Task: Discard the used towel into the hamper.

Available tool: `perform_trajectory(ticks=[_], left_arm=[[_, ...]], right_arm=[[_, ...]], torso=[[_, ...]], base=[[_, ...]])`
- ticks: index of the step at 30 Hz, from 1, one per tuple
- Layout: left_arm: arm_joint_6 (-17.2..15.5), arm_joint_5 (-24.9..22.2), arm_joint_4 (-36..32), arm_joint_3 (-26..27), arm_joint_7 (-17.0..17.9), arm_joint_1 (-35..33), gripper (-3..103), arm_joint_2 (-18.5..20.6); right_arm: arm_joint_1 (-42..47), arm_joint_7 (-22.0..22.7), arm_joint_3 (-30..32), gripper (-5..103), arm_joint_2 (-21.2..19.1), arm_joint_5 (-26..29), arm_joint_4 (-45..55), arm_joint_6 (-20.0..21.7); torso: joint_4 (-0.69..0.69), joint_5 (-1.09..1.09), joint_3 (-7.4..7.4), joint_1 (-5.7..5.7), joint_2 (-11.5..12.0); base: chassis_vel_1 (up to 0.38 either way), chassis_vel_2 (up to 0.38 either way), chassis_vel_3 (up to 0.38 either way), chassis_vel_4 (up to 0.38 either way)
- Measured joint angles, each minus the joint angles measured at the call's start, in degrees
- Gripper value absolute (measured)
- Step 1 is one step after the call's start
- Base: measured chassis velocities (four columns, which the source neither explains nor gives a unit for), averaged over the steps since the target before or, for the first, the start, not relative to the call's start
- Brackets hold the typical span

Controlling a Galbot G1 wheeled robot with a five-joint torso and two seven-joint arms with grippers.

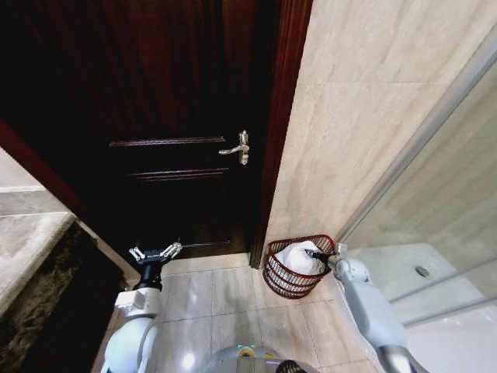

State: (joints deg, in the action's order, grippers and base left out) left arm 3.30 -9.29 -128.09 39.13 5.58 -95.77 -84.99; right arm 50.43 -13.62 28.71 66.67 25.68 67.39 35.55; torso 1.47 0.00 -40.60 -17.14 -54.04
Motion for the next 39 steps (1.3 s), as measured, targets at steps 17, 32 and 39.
perform_trajectory(ticks=[17,32,39], left_arm=[[4.1,-3.9,5.4,0.0,-2.5,3.9,100,-1.3],[4.6,-7.2,6.1,-0.5,-7.7,3.5,100,1.7],[3.7,-6.8,5.4,0.0,-7.2,3.7,100,2.4]], right_arm=[[20.3,10.8,7.2,100,-3.2,0.8,30.0,-27.2],[37.8,11.4,10.4,100,12.4,-13.1,51.7,-32.5],[40.9,10.0,11.2,100,14.2,-15.7,53.1,-35.1]], torso=[[0.01,0.00,0.00,0.00,0.0],[0.00,-0.02,0.00,0.00,0.0],[0.00,-0.01,0.00,0.00,0.0]], base=[[0.000,0.000,0.000,0.000],[0.000,0.000,0.000,0.000],[0.000,0.000,0.000,0.000]])
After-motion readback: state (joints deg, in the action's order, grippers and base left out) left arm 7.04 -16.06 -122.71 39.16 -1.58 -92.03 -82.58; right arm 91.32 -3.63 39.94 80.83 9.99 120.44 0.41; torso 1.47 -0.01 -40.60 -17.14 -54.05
